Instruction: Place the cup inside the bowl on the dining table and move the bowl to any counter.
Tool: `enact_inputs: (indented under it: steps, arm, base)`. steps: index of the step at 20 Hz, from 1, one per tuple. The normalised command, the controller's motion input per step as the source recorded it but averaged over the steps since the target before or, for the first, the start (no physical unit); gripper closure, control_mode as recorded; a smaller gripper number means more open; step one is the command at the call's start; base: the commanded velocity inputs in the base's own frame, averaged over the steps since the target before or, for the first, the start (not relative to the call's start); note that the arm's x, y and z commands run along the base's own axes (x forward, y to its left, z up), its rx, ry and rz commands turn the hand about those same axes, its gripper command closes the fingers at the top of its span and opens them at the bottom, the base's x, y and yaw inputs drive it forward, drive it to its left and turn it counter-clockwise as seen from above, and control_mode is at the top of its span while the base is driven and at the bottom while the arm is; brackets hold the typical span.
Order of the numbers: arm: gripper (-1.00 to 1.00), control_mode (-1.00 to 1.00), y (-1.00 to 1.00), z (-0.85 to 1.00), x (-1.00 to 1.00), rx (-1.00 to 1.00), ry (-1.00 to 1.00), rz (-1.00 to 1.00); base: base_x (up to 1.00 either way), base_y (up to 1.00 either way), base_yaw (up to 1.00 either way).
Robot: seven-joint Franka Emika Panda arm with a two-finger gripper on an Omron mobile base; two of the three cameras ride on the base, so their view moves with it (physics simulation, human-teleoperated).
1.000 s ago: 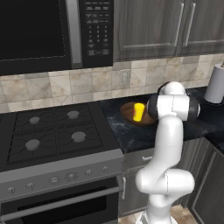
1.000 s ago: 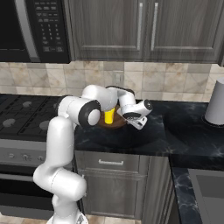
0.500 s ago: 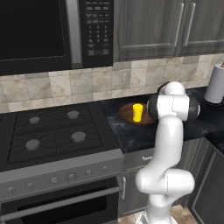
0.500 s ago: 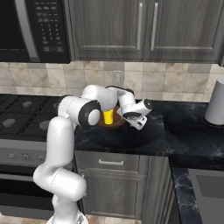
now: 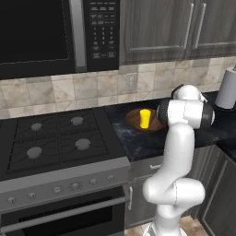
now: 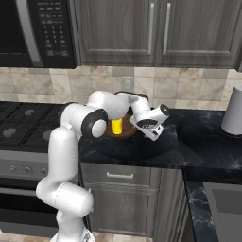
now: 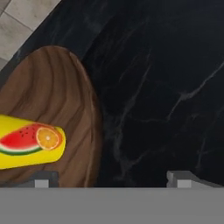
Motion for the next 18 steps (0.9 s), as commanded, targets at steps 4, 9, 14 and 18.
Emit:
enact_inputs:
  steps: [4, 9, 14, 18]
  arm:
    - [-1.0, -1.0, -0.31, 0.37, -0.19, 0.0, 0.0, -0.01]
    - [-1.0, -1.0, -0.1, 0.43, -0.14, 0.02, 0.0, 0.0]
    - [-1.0, -1.0, 0.0, 0.4, -0.14, 0.0, 0.0, 0.0]
    - [-1.0, -1.0, 0.0, 0.28, -0.34, 0.0, 0.0, 0.0]
  base:
    - [0.0, 0.0, 0.0]
    - [0.0, 0.0, 0.0]
    - [0.0, 0.0, 0.0]
    - [0.0, 0.0, 0.0]
